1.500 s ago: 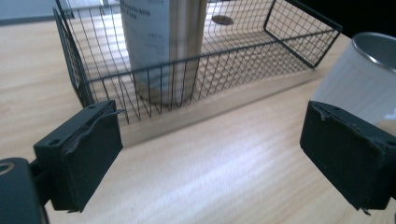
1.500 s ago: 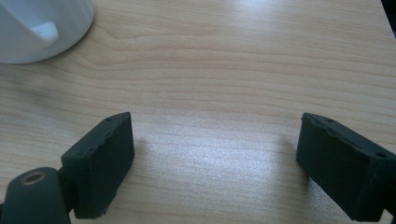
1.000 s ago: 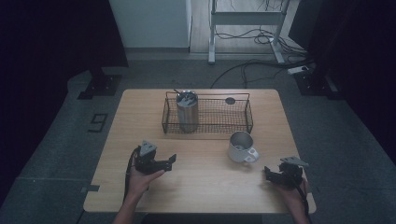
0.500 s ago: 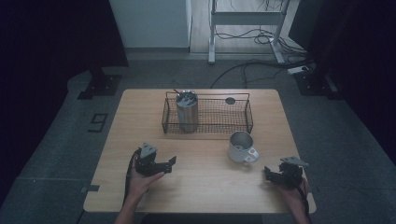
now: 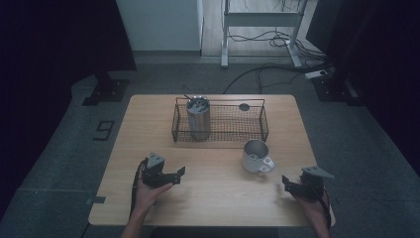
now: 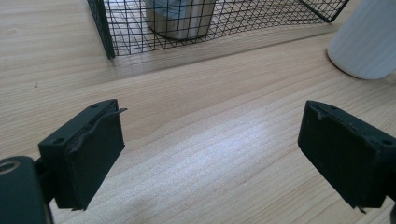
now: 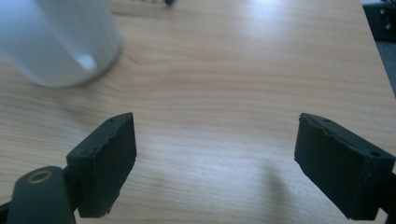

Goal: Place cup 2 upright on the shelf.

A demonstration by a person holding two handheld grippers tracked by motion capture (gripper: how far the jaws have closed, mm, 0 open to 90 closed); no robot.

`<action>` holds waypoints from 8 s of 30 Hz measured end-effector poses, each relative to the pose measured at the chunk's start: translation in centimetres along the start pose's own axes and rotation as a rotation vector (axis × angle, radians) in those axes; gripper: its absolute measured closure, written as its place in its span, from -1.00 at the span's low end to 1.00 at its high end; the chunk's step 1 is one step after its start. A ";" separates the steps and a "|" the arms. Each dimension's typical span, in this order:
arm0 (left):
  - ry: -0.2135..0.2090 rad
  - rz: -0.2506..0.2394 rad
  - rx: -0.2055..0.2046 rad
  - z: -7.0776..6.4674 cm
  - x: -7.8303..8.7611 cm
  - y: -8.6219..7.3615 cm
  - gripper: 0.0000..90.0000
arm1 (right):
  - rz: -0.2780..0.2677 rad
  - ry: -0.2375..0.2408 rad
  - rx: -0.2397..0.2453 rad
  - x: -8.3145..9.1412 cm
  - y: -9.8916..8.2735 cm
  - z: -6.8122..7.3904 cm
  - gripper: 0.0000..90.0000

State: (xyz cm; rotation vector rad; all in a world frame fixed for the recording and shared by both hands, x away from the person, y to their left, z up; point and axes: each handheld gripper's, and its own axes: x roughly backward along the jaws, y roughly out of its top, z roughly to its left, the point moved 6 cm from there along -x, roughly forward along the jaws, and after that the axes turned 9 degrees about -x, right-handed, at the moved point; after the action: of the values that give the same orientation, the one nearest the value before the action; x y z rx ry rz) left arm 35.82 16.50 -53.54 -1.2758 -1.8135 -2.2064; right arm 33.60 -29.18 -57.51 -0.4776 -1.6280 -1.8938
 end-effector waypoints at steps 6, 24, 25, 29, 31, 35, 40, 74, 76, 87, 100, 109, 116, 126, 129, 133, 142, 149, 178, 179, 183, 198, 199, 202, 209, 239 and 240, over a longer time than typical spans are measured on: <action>-0.018 0.008 -0.002 -0.3 0.1 0.1 -0.84 | -0.023 0.071 0.008 1.2 1.1 1.9 -0.72; -0.068 0.029 -0.016 -1.6 -0.3 0.2 -0.84 | -0.067 0.185 0.037 2.4 3.6 5.9 -0.73; -0.069 0.034 -0.017 -1.7 -0.3 0.1 -0.83 | -0.069 0.189 0.041 2.3 3.7 6.1 -0.74; -0.069 0.046 -0.026 -1.8 -0.5 -0.1 -0.83 | -0.066 0.212 0.059 2.0 4.2 7.0 -0.77; -0.069 0.050 -0.028 -1.9 -0.5 -0.2 -0.83 | -0.064 0.223 0.067 1.6 4.4 7.5 -0.79; -0.073 0.064 -0.032 -2.0 -0.7 -0.4 -0.83 | -0.055 0.238 0.079 0.9 4.8 8.4 -0.80; -0.079 0.071 -0.032 -2.2 -0.8 -0.6 -0.84 | -0.047 0.246 0.087 -0.1 5.1 9.2 -0.81; -0.087 0.057 -0.034 -2.1 -0.3 -0.7 -0.81 | 0.027 0.212 0.162 -3.7 7.2 11.0 -1.00; -0.089 0.058 -0.036 -2.1 -0.3 -0.7 -0.81 | 0.037 0.208 0.168 -3.9 7.3 11.2 -1.00; -0.082 0.047 -0.038 -1.9 -0.1 -0.9 -0.80 | 0.081 0.186 0.187 -5.2 7.6 11.5 -1.00; -0.080 0.044 -0.031 -1.8 -0.1 -1.0 -0.80 | 0.094 0.194 0.207 -5.8 7.6 11.8 -0.87; -0.079 0.047 -0.028 -1.7 -0.2 -1.1 -0.80 | 0.087 0.195 0.214 -5.8 7.6 11.8 -0.86; -0.078 0.051 -0.016 -1.6 -0.2 -1.2 -0.78 | 0.064 0.196 0.207 -5.5 7.8 11.6 -0.86; -0.089 0.053 0.001 -1.6 -0.2 -1.3 -0.78 | 0.032 0.221 0.200 -3.9 9.1 11.8 -0.86; -0.093 0.057 0.000 -1.6 -0.2 -1.3 -0.78 | 0.019 0.225 0.201 -3.4 9.5 12.0 -0.86; -0.097 0.060 0.007 -1.6 -0.3 -1.4 -0.78 | 0.004 0.237 0.204 -2.7 10.0 12.3 -0.86; -0.104 0.053 0.022 -1.4 0.0 -1.3 -0.77 | -0.039 0.252 0.221 -0.6 12.1 13.4 -0.86; -0.108 0.072 0.022 -1.5 -0.4 -1.7 -0.77 | -0.051 0.250 0.230 -0.1 13.0 14.0 -0.86; -0.111 0.088 0.016 -1.3 -0.3 -1.9 -0.77 | -0.063 0.252 0.225 -0.5 15.9 15.0 -0.86; -0.112 0.087 0.017 -1.3 -0.3 -1.9 -0.77 | -0.064 0.254 0.225 -0.5 16.0 15.1 -0.86; -0.111 0.086 0.020 -1.2 -0.3 -1.9 -0.77 | -0.062 0.252 0.224 -0.8 16.3 15.2 -0.86; -0.118 0.089 0.005 -1.6 -0.4 -1.9 -0.77 | -0.061 0.252 0.215 -1.9 17.5 15.4 -0.86; -0.119 0.090 0.005 -1.6 -0.4 -1.9 -0.77 | -0.060 0.251 0.216 -1.9 17.6 15.3 -0.86; -0.119 0.092 0.003 -1.6 -0.4 -1.9 -0.77 | -0.061 0.248 0.213 -2.1 17.8 15.3 -0.86; -0.121 0.093 0.001 -1.7 -0.5 -1.9 -0.77 | -0.063 0.245 0.208 -2.7 18.2 15.2 -0.86; -0.130 0.096 0.001 -1.8 -0.6 -2.1 -0.77 | -0.050 0.216 0.192 -5.0 20.9 14.8 -0.86; -0.131 0.095 0.001 -1.9 -0.6 -2.1 -0.77 | -0.052 0.215 0.195 -5.1 21.0 14.7 -0.86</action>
State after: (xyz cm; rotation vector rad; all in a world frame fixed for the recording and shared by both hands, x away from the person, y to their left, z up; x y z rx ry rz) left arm 34.15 15.38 -55.52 -1.5060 -1.7537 -2.1194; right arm 49.39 -15.38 -41.80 -0.1472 -1.6717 -1.7342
